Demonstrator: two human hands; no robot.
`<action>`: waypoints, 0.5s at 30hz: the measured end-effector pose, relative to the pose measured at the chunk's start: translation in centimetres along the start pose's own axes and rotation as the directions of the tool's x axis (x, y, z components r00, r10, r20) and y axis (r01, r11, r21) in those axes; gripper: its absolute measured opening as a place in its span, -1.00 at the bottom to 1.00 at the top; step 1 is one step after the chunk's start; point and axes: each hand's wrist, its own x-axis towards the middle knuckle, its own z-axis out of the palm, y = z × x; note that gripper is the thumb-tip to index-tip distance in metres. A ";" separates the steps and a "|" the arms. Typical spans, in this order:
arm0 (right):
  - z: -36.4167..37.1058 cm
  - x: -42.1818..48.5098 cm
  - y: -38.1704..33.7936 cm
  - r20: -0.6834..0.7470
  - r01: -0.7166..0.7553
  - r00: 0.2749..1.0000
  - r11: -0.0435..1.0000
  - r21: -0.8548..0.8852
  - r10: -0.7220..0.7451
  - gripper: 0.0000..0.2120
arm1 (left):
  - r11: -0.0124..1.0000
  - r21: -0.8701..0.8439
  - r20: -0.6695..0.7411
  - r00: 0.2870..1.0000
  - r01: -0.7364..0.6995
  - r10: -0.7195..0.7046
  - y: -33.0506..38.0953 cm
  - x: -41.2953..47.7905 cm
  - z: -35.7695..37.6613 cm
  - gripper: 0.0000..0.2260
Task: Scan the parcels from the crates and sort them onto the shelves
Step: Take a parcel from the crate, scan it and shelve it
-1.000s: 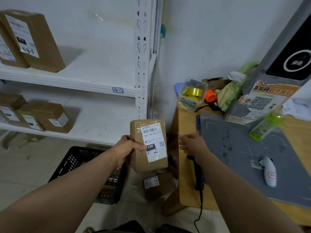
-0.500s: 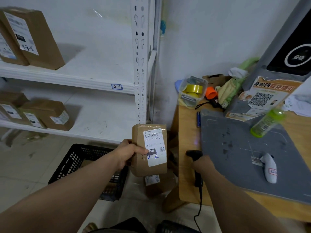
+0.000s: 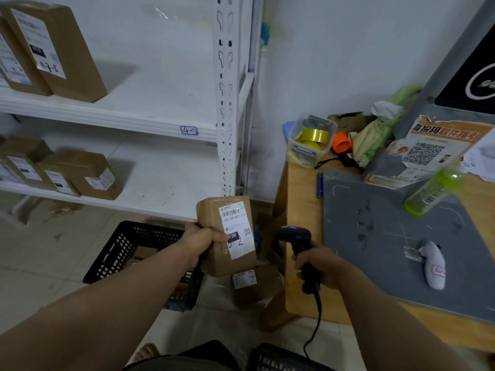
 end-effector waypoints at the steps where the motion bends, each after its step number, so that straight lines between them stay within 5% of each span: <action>1: 0.4 -0.5 -0.7 0.047 0.028 0.998 1.000 0.012 -0.028 -0.49 | 1.000 0.003 -0.032 0.999 -0.003 0.003 -0.2 0.0 0.2 -0.50; 7: 1.9 -1.6 -3.2 0.215 0.161 0.966 0.985 -0.057 -0.145 -0.66 | 0.999 0.049 -0.164 0.986 0.004 0.004 -0.6 0.4 0.9 -0.25; 15: 3.1 -1.6 -4.2 0.193 0.211 0.962 0.975 -0.073 -0.193 -0.74 | 0.996 0.087 -0.193 0.981 0.010 0.007 -0.4 0.4 1.8 -0.22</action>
